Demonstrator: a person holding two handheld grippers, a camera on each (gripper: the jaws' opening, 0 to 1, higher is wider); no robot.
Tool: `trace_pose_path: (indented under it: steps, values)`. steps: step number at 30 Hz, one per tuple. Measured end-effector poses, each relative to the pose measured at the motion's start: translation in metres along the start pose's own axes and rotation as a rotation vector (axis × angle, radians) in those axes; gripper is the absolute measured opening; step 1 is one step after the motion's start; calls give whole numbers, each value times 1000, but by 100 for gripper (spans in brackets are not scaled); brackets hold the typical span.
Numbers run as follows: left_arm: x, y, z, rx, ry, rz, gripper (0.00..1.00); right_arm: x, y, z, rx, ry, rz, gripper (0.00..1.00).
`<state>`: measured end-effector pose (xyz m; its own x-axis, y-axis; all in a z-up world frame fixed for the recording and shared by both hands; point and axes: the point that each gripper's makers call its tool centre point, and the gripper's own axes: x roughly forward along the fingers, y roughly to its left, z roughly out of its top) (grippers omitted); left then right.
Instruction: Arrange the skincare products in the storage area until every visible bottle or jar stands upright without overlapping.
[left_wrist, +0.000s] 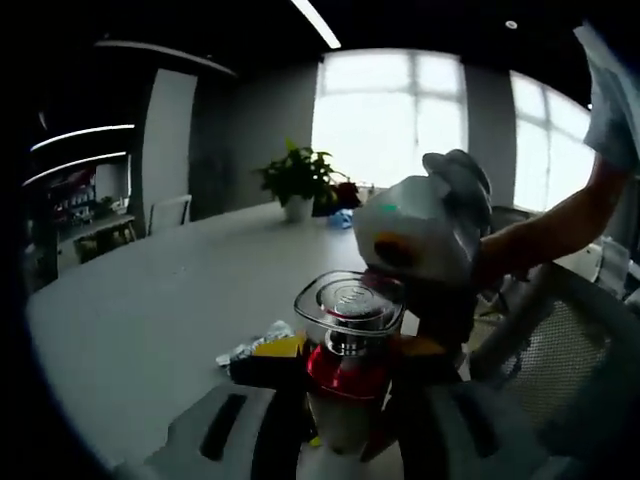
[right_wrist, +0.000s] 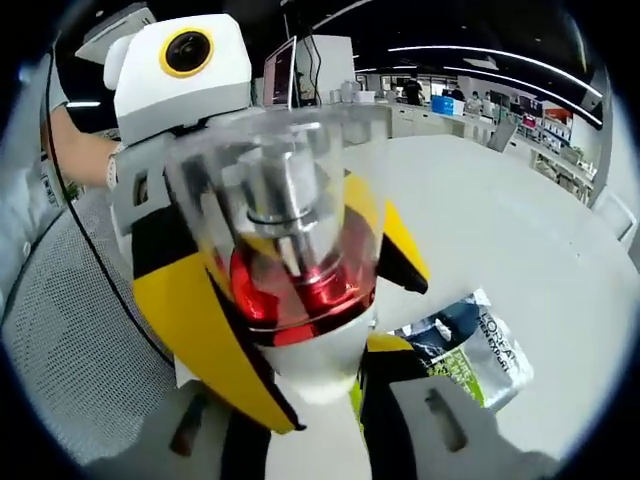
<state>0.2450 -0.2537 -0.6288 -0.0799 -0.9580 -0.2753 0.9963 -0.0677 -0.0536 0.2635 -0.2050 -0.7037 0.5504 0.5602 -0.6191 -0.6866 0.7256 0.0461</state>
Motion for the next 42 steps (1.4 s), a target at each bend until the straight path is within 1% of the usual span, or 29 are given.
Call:
trace_pose_path:
  steps: [8,13,18,22,27,33,35,37,38,40,42]
  values:
    - [2,10,2,0,-12,18,29,3,-11,3,-21,-13,6,32]
    - [5,16,2,-3,-13,34,29,2,-17,4,-61,-9,29,32]
    - [9,22,4,-10,-24,44,29,2,-21,5,-74,-7,44,32]
    - [9,22,4,-7,-21,45,29,2,-20,5,-87,-11,58,32]
    - [9,21,3,-16,-19,37,29,2,-19,6,-90,-12,57,33]
    - [9,19,3,0,-18,30,29,1,-18,5,-99,-9,57,33]
    - [10,20,4,14,-21,37,31,0,-18,7,-86,-15,54,35]
    - [11,20,2,17,-14,41,38,-2,-20,8,-82,-20,44,37]
    - [10,22,3,15,-19,51,39,-3,-20,8,-80,-16,43,37]
    - [9,20,1,7,-9,42,40,-4,-20,7,-73,-12,37,40]
    - [7,19,1,8,-5,38,40,-6,-17,8,-62,-18,43,40]
